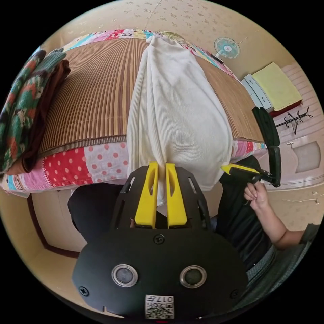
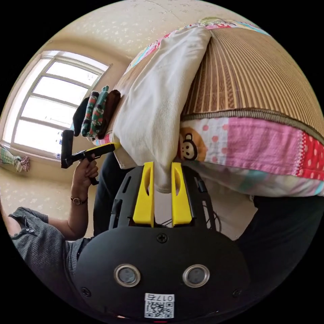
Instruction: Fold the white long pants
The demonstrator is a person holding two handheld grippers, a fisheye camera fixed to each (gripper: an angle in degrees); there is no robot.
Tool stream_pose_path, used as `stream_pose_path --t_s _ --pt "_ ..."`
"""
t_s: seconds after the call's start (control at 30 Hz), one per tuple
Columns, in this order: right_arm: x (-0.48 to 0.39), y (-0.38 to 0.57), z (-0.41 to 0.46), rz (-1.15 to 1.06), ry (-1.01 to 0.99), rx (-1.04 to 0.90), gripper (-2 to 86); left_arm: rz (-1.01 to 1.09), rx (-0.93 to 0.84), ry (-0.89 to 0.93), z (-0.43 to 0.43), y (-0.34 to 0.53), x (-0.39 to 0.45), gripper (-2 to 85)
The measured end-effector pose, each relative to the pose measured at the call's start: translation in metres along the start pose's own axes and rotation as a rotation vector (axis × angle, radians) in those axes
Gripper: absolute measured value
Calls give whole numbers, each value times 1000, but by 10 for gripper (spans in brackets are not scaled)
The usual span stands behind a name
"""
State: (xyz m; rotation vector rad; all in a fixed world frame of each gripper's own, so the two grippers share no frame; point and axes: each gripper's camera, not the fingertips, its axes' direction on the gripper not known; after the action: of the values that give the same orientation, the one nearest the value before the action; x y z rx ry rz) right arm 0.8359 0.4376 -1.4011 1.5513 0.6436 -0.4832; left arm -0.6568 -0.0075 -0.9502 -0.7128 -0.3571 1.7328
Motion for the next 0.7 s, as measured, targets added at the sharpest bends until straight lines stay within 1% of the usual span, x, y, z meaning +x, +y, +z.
stream_pose_path --t_s 0.03,0.1,0.13,0.2,0.27,0.33,0.4,0.47,0.5,0.6,0.67,0.7 --pt "-1 -1 1 20 36 -18 33 6 1 9 -5 1 0 34" --pt "-8 -2 -8 -5 57 -10 28 21 59 166 -35 6 -9 27" --pt "-15 -1 -18 -19 67 1 26 16 73 213 -43 8 -14 25" --pt "-26 2 -34 -36 45 40 25 19 100 351 -69 13 -32 23" --pt "-33 6 -47 -35 -11 72 25 19 128 374 -84 18 -44 24" --pt "-39 11 -52 -61 -53 95 26 -8 132 330 -84 21 -57 24" --pt "-40 11 -38 -106 4 59 27 -63 27 300 -51 18 -74 28" --pt "-30 8 -14 -84 65 -14 30 -103 -33 321 -25 21 -81 34" --pt "-20 4 -2 -58 46 -57 33 -132 -8 315 -20 30 -84 39" --pt "-8 -4 -5 -59 -18 -90 45 -167 90 263 -30 53 -83 53" --pt "-4 -5 -16 -66 7 -86 63 -171 170 186 -44 63 -79 73" --pt "-1 -4 -25 -66 45 -52 78 -169 223 147 -52 67 -77 89"
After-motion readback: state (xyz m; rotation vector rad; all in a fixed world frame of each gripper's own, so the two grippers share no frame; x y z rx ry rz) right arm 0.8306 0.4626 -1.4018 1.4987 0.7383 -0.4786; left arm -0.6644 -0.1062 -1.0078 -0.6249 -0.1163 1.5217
